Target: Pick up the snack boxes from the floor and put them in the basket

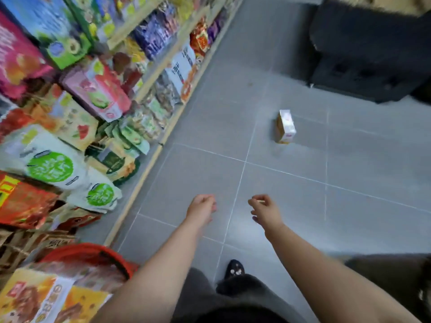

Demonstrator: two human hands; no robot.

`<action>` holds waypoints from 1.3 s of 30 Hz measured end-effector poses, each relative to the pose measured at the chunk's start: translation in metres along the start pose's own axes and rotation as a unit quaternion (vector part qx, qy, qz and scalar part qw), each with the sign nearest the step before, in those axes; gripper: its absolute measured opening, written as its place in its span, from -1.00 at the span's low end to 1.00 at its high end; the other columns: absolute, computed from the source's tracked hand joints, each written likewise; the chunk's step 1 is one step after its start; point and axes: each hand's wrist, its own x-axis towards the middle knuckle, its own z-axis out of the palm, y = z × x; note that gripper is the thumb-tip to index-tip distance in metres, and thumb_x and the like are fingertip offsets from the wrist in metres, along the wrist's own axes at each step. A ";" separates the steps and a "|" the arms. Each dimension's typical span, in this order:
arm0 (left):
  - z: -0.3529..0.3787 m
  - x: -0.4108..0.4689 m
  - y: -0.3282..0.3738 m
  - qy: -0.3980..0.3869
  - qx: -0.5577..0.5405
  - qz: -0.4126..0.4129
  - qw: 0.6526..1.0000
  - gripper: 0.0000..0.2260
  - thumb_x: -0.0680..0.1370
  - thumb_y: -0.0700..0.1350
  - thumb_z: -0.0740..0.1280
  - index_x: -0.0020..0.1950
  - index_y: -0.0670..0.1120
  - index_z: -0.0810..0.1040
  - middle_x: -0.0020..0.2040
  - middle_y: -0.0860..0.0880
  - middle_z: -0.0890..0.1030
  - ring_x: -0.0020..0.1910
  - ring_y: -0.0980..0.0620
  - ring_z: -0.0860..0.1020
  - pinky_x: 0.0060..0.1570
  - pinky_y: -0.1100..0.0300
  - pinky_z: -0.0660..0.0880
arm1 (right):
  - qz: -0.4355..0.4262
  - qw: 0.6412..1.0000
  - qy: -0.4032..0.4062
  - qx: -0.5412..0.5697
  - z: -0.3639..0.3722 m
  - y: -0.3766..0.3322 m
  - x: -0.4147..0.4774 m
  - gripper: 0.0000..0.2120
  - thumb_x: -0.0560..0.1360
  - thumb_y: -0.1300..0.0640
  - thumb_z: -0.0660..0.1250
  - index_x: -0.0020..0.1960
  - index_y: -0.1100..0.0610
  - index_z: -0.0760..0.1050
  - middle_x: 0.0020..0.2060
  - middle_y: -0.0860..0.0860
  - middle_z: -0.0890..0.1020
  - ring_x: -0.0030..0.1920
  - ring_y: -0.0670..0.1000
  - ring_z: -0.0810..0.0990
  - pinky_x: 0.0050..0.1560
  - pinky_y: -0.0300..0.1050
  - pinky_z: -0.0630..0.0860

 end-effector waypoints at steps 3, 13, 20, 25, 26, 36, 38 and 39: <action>0.038 0.017 0.031 -0.017 0.021 0.009 1.000 -0.84 0.57 -0.18 0.22 -0.18 -0.01 0.47 -0.22 0.03 0.53 -0.23 0.13 0.51 -0.27 0.24 0.34 | 0.006 0.999 0.020 0.037 -0.030 -0.018 0.022 -0.89 0.51 0.23 0.30 0.04 0.15 0.45 -0.21 0.01 0.48 -0.25 0.00 0.48 -0.24 -0.17 0.44; 0.127 0.131 0.122 -0.052 0.056 -0.009 0.997 -0.84 0.60 -0.19 0.18 0.13 -0.09 0.48 0.00 -0.05 0.55 -0.04 0.01 0.52 -0.21 0.23 0.38 | 0.065 0.991 0.094 0.075 -0.080 -0.076 0.145 -0.81 0.50 0.21 0.32 0.11 0.16 0.45 -0.16 0.03 0.50 -0.20 0.04 0.51 -0.23 -0.14 0.47; 0.183 0.232 0.241 -0.075 0.124 0.001 0.989 -0.90 0.59 -0.18 0.20 0.04 -0.06 0.48 -0.12 0.00 0.55 -0.14 0.06 0.54 -0.23 0.25 0.37 | 0.090 0.977 0.150 0.121 -0.107 -0.152 0.248 -0.79 0.50 0.22 0.32 0.12 0.16 0.43 -0.16 0.03 0.50 -0.13 0.07 0.54 -0.06 -0.02 0.52; 0.243 0.294 0.306 -0.082 0.168 0.003 0.982 -0.89 0.56 -0.20 0.21 -0.09 -0.04 0.49 -0.19 0.00 0.53 -0.26 0.13 0.51 -0.29 0.24 0.34 | 0.125 0.958 0.195 0.167 -0.132 -0.187 0.310 -0.78 0.50 0.22 0.32 0.12 0.16 0.42 -0.09 0.08 0.50 -0.09 0.08 0.52 0.03 0.02 0.53; 0.258 0.305 0.315 -0.097 0.179 0.002 0.979 -0.88 0.56 -0.19 0.21 -0.12 -0.02 0.48 -0.19 0.00 0.53 -0.26 0.13 0.50 -0.29 0.23 0.33 | 0.130 0.955 0.203 0.175 -0.139 -0.192 0.324 -0.78 0.50 0.23 0.32 0.13 0.16 0.42 -0.07 0.09 0.51 -0.10 0.08 0.52 0.02 0.02 0.53; 0.386 0.414 0.421 -0.131 0.223 -0.022 0.966 -0.86 0.59 -0.17 0.18 -0.14 -0.03 0.46 -0.18 0.01 0.51 -0.19 0.06 0.51 -0.27 0.24 0.31 | 0.196 0.954 0.180 0.137 -0.215 -0.283 0.479 -0.63 0.48 0.20 0.34 0.26 0.17 0.35 -0.07 0.11 0.48 -0.07 0.10 0.49 0.09 0.08 0.54; 0.405 0.436 0.442 -0.133 0.218 -0.021 0.967 -0.90 0.59 -0.17 0.18 0.00 -0.07 0.48 -0.14 0.00 0.53 -0.18 0.07 0.53 -0.27 0.23 0.34 | 0.191 0.957 0.174 0.132 -0.230 -0.311 0.509 -0.62 0.47 0.22 0.34 0.26 0.17 0.35 -0.11 0.10 0.47 -0.07 0.09 0.48 0.10 0.07 0.54; 0.415 0.448 0.451 -0.133 0.215 -0.025 0.967 -0.88 0.59 -0.18 0.18 0.05 -0.07 0.48 -0.13 -0.01 0.54 -0.17 0.07 0.53 -0.27 0.22 0.35 | 0.188 0.957 0.175 0.132 -0.237 -0.325 0.525 -0.61 0.47 0.23 0.35 0.26 0.17 0.35 -0.13 0.08 0.47 -0.08 0.09 0.48 0.10 0.07 0.54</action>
